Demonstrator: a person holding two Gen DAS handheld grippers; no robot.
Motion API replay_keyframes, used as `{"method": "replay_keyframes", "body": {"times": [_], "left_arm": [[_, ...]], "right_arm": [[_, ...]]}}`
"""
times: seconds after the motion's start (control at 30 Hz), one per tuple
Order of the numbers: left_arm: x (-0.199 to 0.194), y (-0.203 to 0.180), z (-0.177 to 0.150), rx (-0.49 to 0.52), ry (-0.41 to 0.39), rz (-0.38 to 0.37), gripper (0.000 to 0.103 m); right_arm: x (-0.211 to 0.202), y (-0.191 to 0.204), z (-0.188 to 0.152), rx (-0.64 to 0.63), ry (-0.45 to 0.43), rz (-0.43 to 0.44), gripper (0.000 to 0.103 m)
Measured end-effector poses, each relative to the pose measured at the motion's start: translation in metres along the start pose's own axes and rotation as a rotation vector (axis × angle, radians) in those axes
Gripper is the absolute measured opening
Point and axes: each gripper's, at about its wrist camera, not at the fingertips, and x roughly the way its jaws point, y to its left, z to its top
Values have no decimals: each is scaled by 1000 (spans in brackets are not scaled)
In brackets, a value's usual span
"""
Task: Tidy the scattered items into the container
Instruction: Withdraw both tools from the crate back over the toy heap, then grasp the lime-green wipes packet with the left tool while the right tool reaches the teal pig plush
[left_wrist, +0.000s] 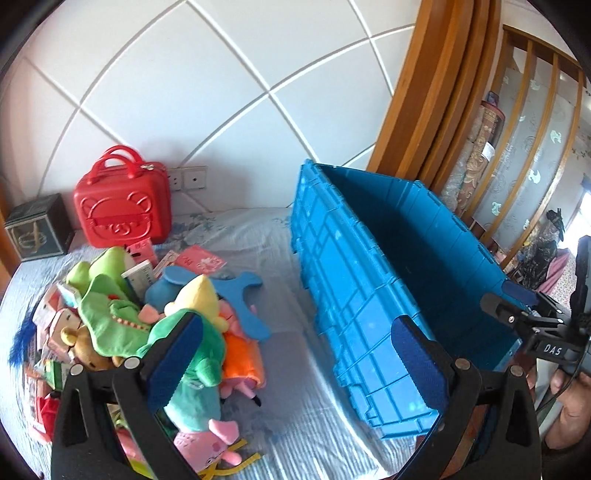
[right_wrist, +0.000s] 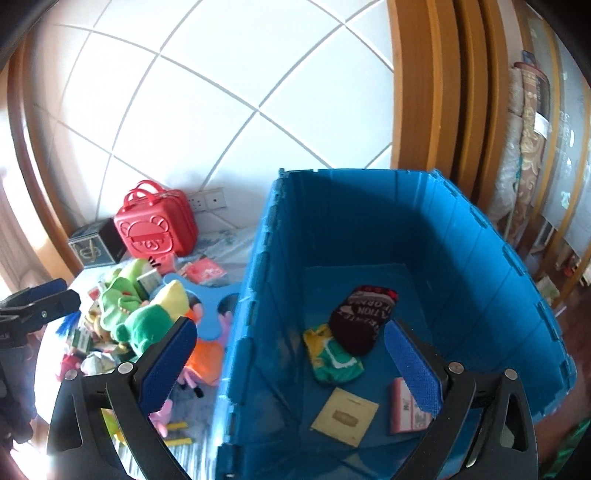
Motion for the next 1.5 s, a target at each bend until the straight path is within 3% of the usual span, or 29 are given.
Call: {"method": "replay_keyframes", "body": {"times": [0.43, 0.7, 0.93, 1.13, 1.37, 1.5], "left_arm": [[-72, 180, -106, -132, 78, 169, 103], [-70, 230, -164, -97, 156, 165, 103], [-21, 224, -207, 76, 274, 67, 103], [15, 195, -238, 321, 306, 17, 103], [44, 177, -269, 588, 295, 70, 102], [61, 178, -274, 636, 284, 75, 103]], "right_arm": [[11, 168, -52, -104, 86, 77, 103], [39, 239, -99, -129, 178, 75, 103], [88, 269, -144, -116, 273, 16, 103], [139, 283, -177, -120, 366, 14, 103], [191, 286, -192, -126, 416, 28, 103], [219, 286, -196, -119, 434, 34, 103]]}}
